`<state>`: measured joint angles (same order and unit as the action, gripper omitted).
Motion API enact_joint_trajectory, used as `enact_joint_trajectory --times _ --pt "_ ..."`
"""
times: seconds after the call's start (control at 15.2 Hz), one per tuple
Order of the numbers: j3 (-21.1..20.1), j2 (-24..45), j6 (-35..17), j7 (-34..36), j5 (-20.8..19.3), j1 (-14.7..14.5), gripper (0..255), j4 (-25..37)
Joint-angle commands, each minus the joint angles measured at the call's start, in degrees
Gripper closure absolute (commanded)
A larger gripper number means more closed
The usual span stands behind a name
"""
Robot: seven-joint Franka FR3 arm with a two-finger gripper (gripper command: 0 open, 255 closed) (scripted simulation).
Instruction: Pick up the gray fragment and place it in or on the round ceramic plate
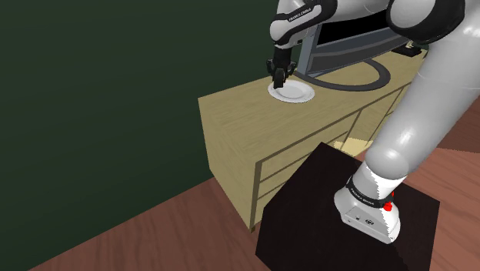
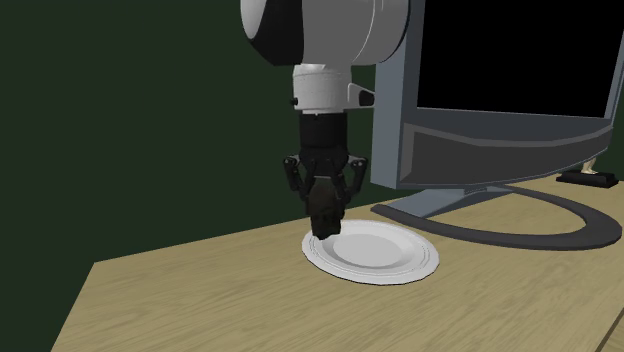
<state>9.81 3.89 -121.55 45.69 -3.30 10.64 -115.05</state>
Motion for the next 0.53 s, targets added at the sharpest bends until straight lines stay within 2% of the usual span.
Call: enact_joint_trajectory --times 0.0,0.46 --pt "4.2 1.8 -1.0 0.2 0.6 4.4 255 -0.4" --pt "13.0 4.5 -5.8 -1.2 2.7 -4.0 255 -3.0"
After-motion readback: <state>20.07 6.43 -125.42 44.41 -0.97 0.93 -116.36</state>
